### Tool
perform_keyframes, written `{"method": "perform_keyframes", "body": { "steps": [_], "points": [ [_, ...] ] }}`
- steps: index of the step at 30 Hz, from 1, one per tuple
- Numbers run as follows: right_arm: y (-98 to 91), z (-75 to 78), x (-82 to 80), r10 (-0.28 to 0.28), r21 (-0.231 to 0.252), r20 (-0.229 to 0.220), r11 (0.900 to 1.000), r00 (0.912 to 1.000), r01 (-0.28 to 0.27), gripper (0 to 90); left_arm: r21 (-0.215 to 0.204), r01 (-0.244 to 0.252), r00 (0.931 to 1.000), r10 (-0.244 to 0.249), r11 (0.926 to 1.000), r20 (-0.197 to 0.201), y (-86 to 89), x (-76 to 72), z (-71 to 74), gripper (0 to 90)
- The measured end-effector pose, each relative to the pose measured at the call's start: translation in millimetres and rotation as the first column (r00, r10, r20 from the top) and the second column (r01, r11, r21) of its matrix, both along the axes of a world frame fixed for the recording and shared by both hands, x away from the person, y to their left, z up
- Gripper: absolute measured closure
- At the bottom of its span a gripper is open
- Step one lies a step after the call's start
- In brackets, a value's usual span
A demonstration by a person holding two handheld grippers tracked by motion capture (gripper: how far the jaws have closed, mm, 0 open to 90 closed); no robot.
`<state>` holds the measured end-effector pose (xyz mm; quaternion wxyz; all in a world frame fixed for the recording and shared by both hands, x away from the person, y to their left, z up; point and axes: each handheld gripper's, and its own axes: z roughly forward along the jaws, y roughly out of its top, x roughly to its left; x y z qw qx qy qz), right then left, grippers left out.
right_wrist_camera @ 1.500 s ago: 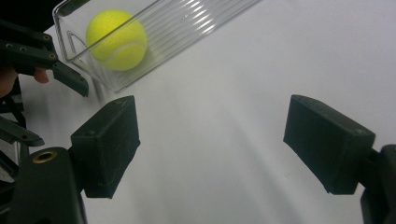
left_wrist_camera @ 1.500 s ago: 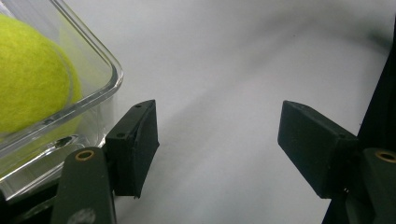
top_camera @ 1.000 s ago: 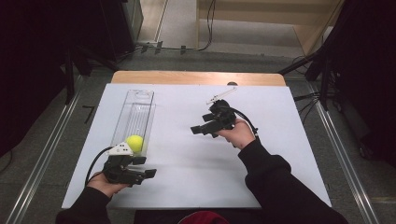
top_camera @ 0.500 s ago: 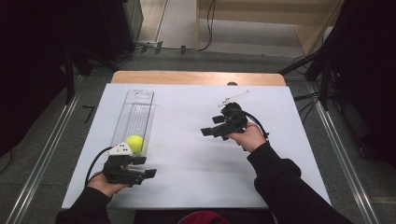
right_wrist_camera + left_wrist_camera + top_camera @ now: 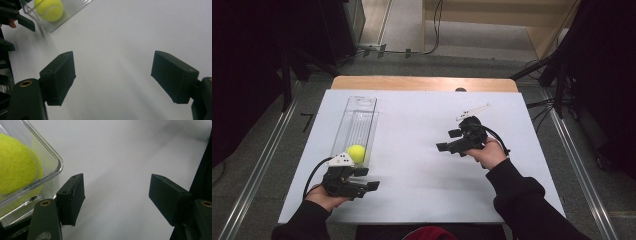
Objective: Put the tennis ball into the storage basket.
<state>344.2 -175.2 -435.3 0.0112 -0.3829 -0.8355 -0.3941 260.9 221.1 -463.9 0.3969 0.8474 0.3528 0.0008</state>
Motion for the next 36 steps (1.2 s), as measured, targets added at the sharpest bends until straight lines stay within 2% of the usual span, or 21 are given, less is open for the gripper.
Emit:
{"method": "perform_keyframes", "body": {
  "steps": [12, 36],
  "points": [
    [-9.3, -6.2, -14.5, 0.005, -0.007, 0.003, 1.0, 1.0, -0.005, 17.5, 0.001, 0.001, 1.0, -0.001, 1.0, 0.0, 0.2, -0.1, 0.3, 29.6],
    [-32.8, -14.9, -40.7, -0.053, -0.031, 0.02, 0.9981, 0.9984, 0.053, 17.4, 0.002, -0.001, 1.0, 0.001, 1.0, 0.001, -0.1, -0.1, 0.0, 29.6]
  ]
}}
